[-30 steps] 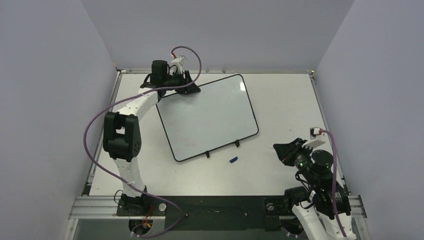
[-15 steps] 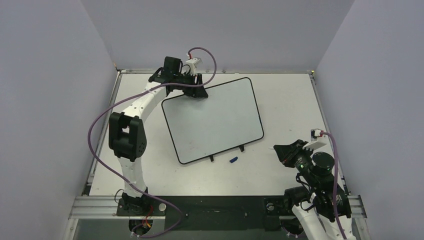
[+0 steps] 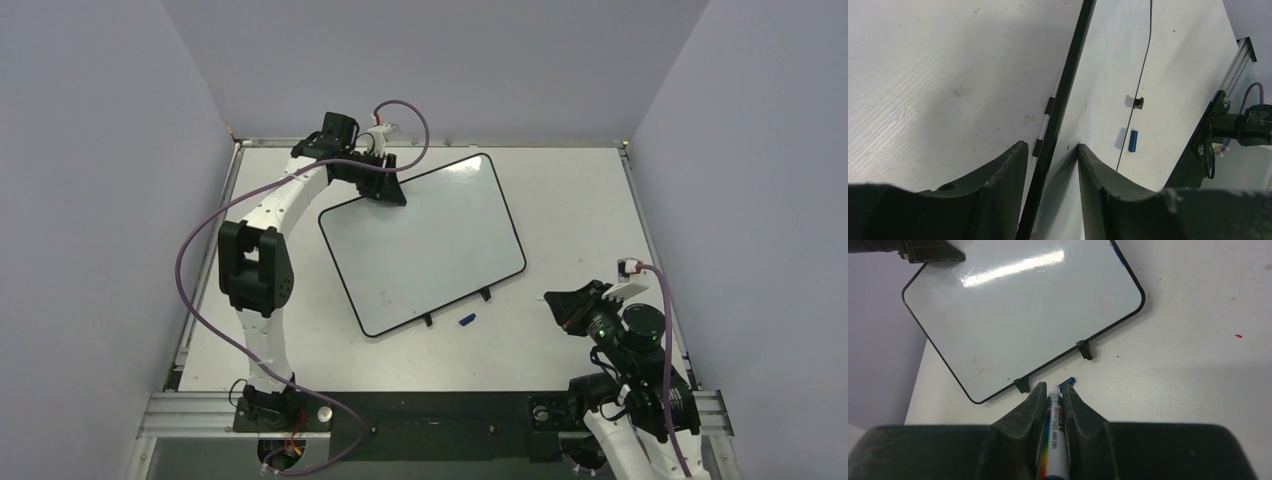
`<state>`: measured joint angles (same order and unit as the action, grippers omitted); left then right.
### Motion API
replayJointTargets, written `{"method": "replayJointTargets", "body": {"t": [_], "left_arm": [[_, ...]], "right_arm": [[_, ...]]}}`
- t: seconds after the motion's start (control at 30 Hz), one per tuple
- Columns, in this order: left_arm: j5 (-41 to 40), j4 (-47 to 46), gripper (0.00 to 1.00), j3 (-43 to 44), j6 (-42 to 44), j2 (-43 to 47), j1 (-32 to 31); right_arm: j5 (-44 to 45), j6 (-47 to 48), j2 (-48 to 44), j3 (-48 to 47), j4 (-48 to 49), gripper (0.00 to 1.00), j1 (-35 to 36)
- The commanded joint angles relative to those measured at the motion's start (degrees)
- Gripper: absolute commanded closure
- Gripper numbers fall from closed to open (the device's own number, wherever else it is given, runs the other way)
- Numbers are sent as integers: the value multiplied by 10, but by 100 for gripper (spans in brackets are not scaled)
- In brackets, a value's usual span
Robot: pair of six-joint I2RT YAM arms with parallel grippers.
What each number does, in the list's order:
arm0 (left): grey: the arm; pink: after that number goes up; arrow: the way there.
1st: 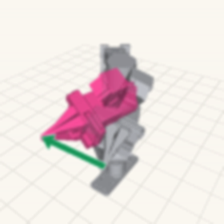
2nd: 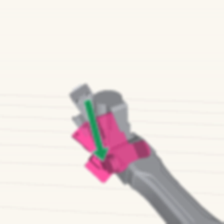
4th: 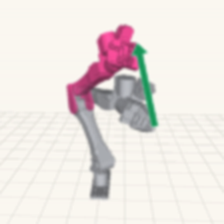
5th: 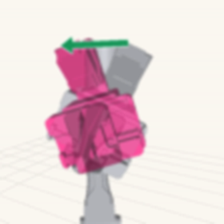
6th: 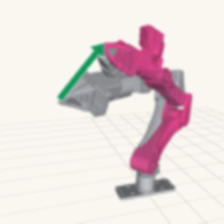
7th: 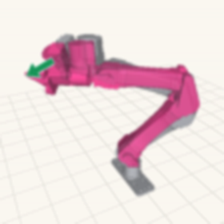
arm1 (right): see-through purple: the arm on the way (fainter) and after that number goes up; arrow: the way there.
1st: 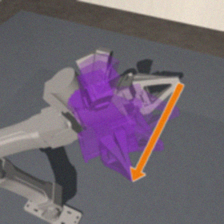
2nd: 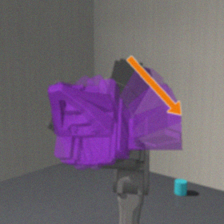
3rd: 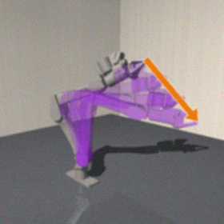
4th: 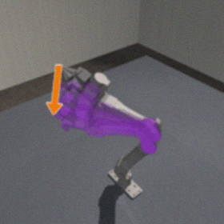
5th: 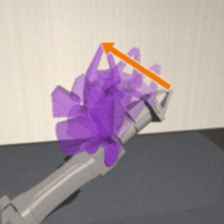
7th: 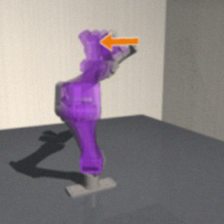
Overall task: Write a sentence on the whiteboard
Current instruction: Hold the whiteboard on the whiteboard stand, then write a sentence on the whiteboard.
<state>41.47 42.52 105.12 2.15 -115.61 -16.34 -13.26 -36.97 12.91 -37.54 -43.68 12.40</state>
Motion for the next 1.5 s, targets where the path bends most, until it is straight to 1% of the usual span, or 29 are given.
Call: {"method": "replayJointTargets", "body": {"t": [0.0,0.07,0.2,0.27,0.33,0.4,0.47,0.57,0.6,0.63,0.67,0.7,0.73,0.77,0.8,0.83,0.87,0.93,1.0,1.1,1.23,1.37,1.47], "left_arm": [[-8,20,100,34,20,13,-9],[-18,18,100,28,19,26,-16],[-40,-2,100,-2,16,58,-30],[-55,-15,100,-15,12,75,-33],[-63,-26,100,-23,3,91,-34],[-68,-35,100,-29,-7,103,-35],[-76,-43,100,-34,-15,115,-37],[-88,-48,100,-53,-18,133,-44],[-92,-56,100,-58,-18,141,-45],[-95,-67,100,-69,-18,145,-49],[-104,-73,100,-75,-33,153,-51],[-109,-85,100,-84,-37,156,-54],[-119,-88,100,-87,-43,160,-55],[-122,-89,100,-86,-44,160,-56],[-128,-87,100,-81,-48,161,-57],[-131,-86,100,-78,-49,161,-57],[-134,-85,100,-75,-51,163,-57],[-137,-81,100,-71,-50,165,-56],[-138,-74,100,-63,-48,163,-57],[-140,-64,100,-60,-55,164,-58],[-154,-92,100,-96,-60,183,-68],[-151,-120,100,-137,-52,204,-77],[-134,-135,100,-148,-44,213,-78]], "right_arm": [[-49,5,4,16,52,100,-1],[-72,1,6,22,83,100,-1],[-126,-20,6,43,182,100,-1],[-147,-37,6,58,246,100,-1],[-164,-55,9,75,340,100,0],[-175,-70,19,95,387,100,4],[-176,-81,38,113,477,100,14],[-137,-71,83,120,524,100,61],[-122,-64,112,115,538,100,98],[-82,-41,130,109,540,100,121],[-57,-8,169,91,537,100,176],[-10,8,187,81,534,100,204],[17,40,226,59,531,100,263],[59,53,259,48,532,100,291],[81,77,274,32,545,100,339],[103,88,304,26,556,100,360],[113,105,318,18,584,100,394],[147,131,361,10,630,100,433],[165,152,402,3,672,100,460],[174,167,464,-5,744,100,481],[169,184,529,-19,815,100,497],[167,214,576,-46,843,100,508],[167,230,596,-60,858,100,511]]}}
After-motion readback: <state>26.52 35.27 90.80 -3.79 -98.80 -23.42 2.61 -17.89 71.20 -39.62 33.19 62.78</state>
